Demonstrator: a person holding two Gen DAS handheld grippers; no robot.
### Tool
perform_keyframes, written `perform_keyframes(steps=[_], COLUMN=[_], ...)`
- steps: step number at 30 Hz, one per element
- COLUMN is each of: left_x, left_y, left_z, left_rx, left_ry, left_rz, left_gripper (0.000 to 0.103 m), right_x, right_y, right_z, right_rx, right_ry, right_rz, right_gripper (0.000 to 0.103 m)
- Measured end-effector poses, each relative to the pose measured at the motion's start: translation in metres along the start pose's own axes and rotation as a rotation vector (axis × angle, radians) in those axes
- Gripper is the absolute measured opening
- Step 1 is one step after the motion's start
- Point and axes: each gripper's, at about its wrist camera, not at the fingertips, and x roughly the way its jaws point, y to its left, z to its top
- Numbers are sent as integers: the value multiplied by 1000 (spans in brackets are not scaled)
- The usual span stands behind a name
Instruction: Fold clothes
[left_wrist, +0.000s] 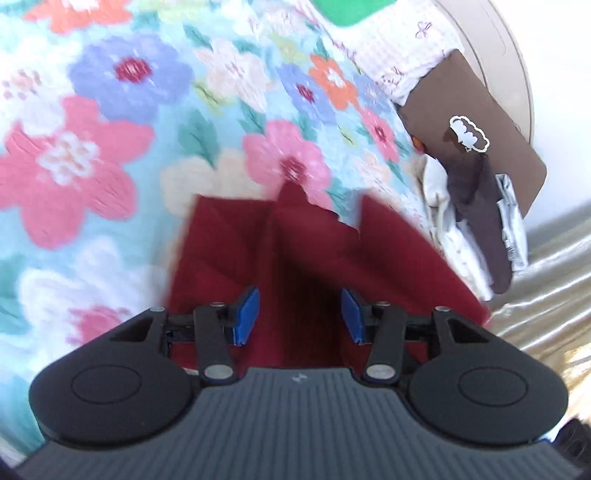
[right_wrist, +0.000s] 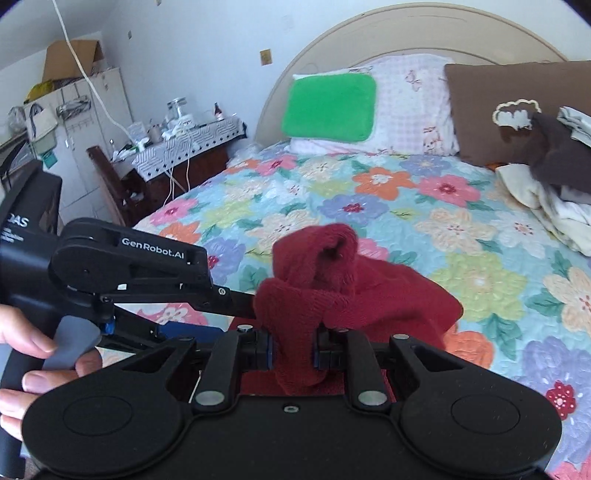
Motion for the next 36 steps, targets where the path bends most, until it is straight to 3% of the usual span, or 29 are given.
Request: perform_keyframes(steps=[4, 7, 10, 14, 16, 19, 23, 27, 29, 32, 36], left_x=[-3, 2, 6, 8, 4, -1, -2, 6, 8, 14, 23], left_y=[29, 49, 51, 51, 55, 62, 81, 77, 66, 53, 53], left_z=[6, 8, 7, 4, 4, 5, 6, 5, 4, 3, 0], left_rx=[-33, -127, -152, -149, -158, -195, -315, -306, -247, -164, -159], left_ry=[-28, -5, 16, 16, 2, -18, 0, 82, 91, 92, 117], left_rz=[-45, -141, -168, -164, -167, -206, -311, -401, -379, -286, -245], left_gripper=[48, 48, 49, 50, 51, 53, 57, 64, 67, 69, 76], right_x=[21, 27, 26, 21, 12, -8, 18, 36, 37, 34, 24], right_y=[15, 14, 15, 3, -2, 20, 21, 27, 33, 39, 37], right_z=[-12, -22, -29, -22, -10, 2, -8, -29, -33, -35, -32], right_rx=[8, 51, 46, 148, 218, 62, 76, 22, -15, -57, -53], right_ry=[70, 106, 106, 73, 16, -133, -10, 61, 69, 82, 91], right_rz=[26, 42, 38, 59, 30, -59, 7, 27, 30, 23, 63], right_gripper=[21, 21, 21, 21, 21, 21, 21, 21, 21, 22, 29])
